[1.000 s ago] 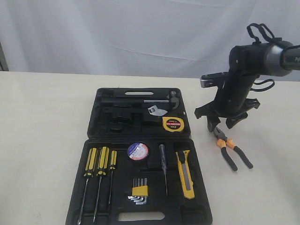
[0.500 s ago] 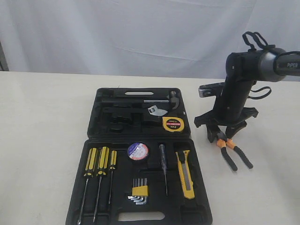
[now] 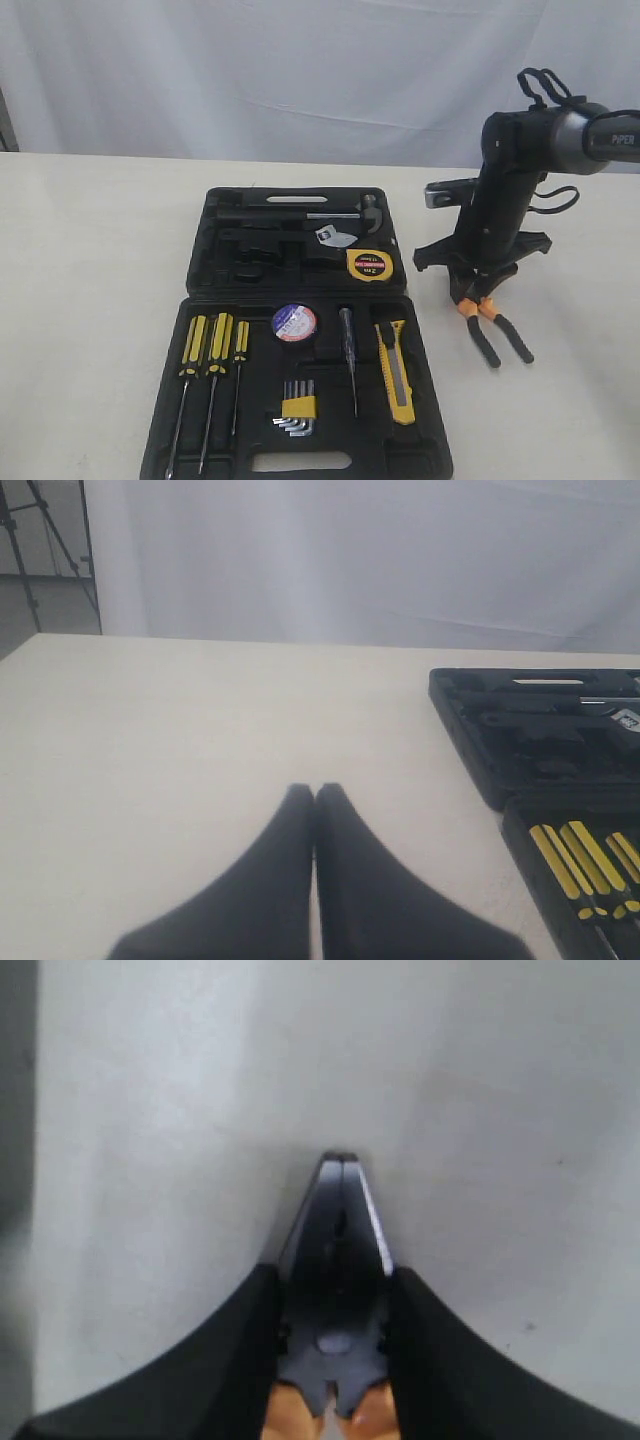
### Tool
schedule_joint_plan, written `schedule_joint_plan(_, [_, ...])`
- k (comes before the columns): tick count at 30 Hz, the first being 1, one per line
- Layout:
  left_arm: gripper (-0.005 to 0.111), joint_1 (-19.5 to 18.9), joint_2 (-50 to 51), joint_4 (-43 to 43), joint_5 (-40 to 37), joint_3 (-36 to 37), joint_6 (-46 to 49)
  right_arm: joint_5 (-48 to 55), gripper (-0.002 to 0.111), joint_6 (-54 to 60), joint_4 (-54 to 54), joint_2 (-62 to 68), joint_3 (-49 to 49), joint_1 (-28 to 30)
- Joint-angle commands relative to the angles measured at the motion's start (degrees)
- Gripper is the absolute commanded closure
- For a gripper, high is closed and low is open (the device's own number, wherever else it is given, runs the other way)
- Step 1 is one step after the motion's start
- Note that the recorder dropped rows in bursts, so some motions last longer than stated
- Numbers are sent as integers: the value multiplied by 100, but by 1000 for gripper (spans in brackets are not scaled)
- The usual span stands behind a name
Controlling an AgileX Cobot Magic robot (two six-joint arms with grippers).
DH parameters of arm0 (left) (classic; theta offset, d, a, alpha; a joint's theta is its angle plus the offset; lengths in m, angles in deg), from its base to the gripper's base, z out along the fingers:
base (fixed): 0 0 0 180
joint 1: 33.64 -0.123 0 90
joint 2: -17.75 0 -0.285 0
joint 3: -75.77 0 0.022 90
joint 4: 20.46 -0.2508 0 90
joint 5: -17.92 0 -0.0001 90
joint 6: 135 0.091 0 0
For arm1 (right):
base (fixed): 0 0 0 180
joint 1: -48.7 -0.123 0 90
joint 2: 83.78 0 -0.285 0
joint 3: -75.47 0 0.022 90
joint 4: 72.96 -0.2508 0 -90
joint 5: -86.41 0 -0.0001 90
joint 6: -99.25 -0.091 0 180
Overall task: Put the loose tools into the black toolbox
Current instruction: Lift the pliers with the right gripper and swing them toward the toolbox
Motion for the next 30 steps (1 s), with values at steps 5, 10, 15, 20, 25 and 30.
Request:
schedule_joint_plan(5, [107, 12, -16, 14, -2, 12, -4, 3, 109, -448, 0, 13, -12, 39])
schedule_joint_plan(10, [107, 12, -16, 14, -2, 12, -4, 16, 109, -1382, 31, 13, -12, 39])
schedule_joint_plan(15, [107, 12, -16, 14, -2, 12, -4, -61, 109, -2334, 93, 13, -12, 113])
schedule_joint_plan(20, [107, 12, -16, 14, -2, 12, -4, -137, 109, -3917, 158, 13, -12, 338])
schedule_joint_plan(25, [107, 12, -16, 14, -2, 12, -4, -191, 109, -5468, 229, 13, -12, 459])
schedule_joint_plan(30, [107, 12, -16, 14, -2, 12, -4, -426, 109, -6259, 294, 13, -12, 472])
